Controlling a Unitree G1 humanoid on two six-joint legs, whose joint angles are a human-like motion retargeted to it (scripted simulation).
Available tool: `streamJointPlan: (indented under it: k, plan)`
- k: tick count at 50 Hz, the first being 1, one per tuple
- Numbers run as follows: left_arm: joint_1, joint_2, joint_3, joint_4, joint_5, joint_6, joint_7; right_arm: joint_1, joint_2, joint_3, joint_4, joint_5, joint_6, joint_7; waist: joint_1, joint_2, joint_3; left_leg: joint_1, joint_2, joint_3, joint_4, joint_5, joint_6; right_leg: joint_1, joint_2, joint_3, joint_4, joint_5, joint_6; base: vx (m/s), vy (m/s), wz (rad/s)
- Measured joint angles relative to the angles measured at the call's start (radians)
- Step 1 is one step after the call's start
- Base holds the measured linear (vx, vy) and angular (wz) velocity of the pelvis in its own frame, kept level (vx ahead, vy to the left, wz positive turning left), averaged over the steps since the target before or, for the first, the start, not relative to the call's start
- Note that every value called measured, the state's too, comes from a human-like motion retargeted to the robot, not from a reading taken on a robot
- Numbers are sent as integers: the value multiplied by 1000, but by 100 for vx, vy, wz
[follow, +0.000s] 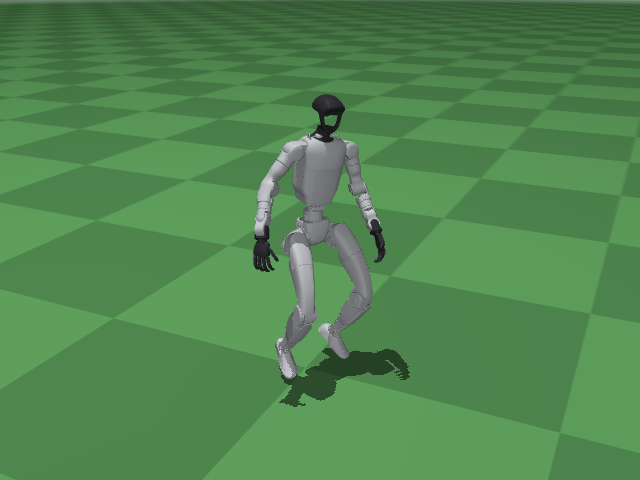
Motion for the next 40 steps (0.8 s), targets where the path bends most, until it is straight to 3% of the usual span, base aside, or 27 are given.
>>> streamJointPlan:
  k: [3, 7, 10, 13, 20, 25, 30, 35, 38, 40]
  plan:
    - [-15, 13, 13, 1, -2, -3, 31, -28, 24, -31, 17, -5, 6, -50, 9, -10, 10, 83, -10, 23, 12, -163, 47, 67, -36, -19, 4, -64, 1, -17, 5, 14]
    - [-12, 3, 31, 123, -1, 25, 67, -67, 94, -66, 35, 17, 13, -125, 12, -40, 56, 126, 6, 76, 123, -508, 165, 80, -118, -70, 127, -242, -45, -25, 3, 12]
    - [-1, -50, 37, 295, 23, 57, 39, -104, 179, -74, 36, 37, 21, -150, 3, -60, 117, 141, 13, 122, 146, -571, 228, 42, -183, -84, 219, -183, -58, -29, 4, 19]
    - [75, -120, 38, 399, 37, 78, -47, -110, 269, -63, 19, 53, 24, -113, -23, -62, 136, 120, -12, 112, 102, -546, 245, -17, -117, -43, 251, -136, 9, -28, 2, 24]
    - [248, -174, 7, 404, 67, 95, -226, -86, 347, -54, 12, 90, 20, -29, -38, -85, 106, 25, -138, 87, -52, -453, 261, -33, -65, -23, 389, -229, 13, -20, 3, 31]
    - [274, -135, 21, 328, 13, 80, -223, -87, 342, -63, 77, 118, 24, -21, -2, -153, 64, -29, -280, 108, -179, -350, 273, 103, -85, 7, 431, -276, 13, -18, 4, 50]
    - [246, -96, 53, 241, -63, 51, -174, -125, 318, -50, 137, 136, 15, -42, 67, -217, 43, -63, -378, 141, -297, -233, 267, 288, -85, 41, 306, -321, 13, -28, 1, 32]
    - [189, -84, 78, 177, -97, 23, -113, -205, 278, -20, 139, 125, -6, -86, 134, -216, 63, -108, -406, 139, -344, -182, 223, 417, -58, 56, 104, -553, -56, -43, 1, -1]
    - [147, -91, 88, 159, -83, 12, -79, -277, 251, -2, 117, 104, -21, -116, 157, -178, 97, -134, -386, 103, -357, -230, 186, 437, -29, 48, 19, -738, -130, -53, 2, -25]
    - [123, -103, 90, 156, -60, 4, -57, -322, 238, 9, 101, 93, -30, -135, 161, -139, 116, -151, -344, 97, -359, -259, 172, 417, 2, 36, -15, -789, -170, -58, 3, -20]
